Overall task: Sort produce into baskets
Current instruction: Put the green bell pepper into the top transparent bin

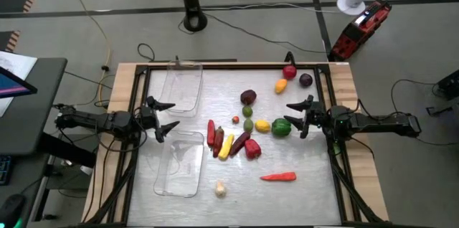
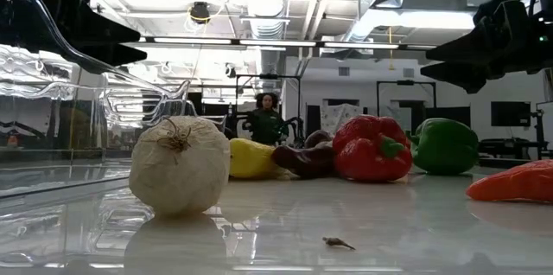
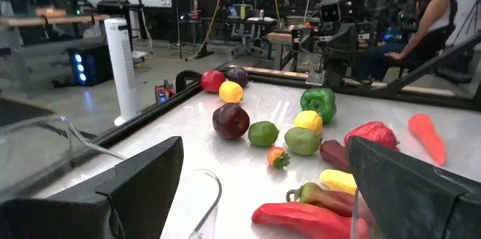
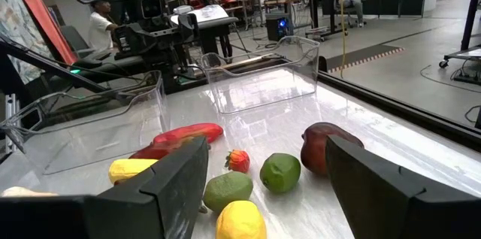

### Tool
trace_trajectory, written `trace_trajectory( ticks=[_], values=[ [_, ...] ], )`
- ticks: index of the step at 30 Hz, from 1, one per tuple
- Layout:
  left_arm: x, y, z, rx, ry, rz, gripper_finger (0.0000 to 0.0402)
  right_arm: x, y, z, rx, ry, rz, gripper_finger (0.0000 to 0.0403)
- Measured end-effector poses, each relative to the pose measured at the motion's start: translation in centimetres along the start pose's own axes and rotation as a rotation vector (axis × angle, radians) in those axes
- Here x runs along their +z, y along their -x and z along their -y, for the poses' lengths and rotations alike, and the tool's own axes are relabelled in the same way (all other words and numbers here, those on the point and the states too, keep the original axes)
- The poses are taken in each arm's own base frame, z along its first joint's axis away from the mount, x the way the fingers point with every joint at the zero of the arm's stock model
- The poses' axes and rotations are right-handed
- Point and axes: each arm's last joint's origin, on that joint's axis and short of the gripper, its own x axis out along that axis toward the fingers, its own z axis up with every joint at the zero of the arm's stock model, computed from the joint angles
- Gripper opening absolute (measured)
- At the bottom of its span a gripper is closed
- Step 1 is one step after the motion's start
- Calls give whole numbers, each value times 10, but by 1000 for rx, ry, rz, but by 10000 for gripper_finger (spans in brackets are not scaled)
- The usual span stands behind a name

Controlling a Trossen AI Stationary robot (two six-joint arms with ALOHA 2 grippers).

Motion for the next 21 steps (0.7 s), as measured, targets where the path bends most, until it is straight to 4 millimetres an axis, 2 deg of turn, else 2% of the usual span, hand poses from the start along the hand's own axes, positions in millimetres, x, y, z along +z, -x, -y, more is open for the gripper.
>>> trace_trajectory(
  ticks=[10, 13, 19, 21],
  values=[
    [0, 0, 0, -1, 201, 7, 361, 0, 0, 0, 0, 4, 0, 291],
    [1, 0, 0, 15, 275, 16, 361, 0, 0, 0, -2, 82, 1, 291],
    [3, 0, -1, 26, 220, 42, 361, 0, 0, 0, -1, 94, 2, 291],
    [4, 0, -1, 29, 188, 44, 361, 0, 0, 0, 0, 24, 4, 291]
  ],
)
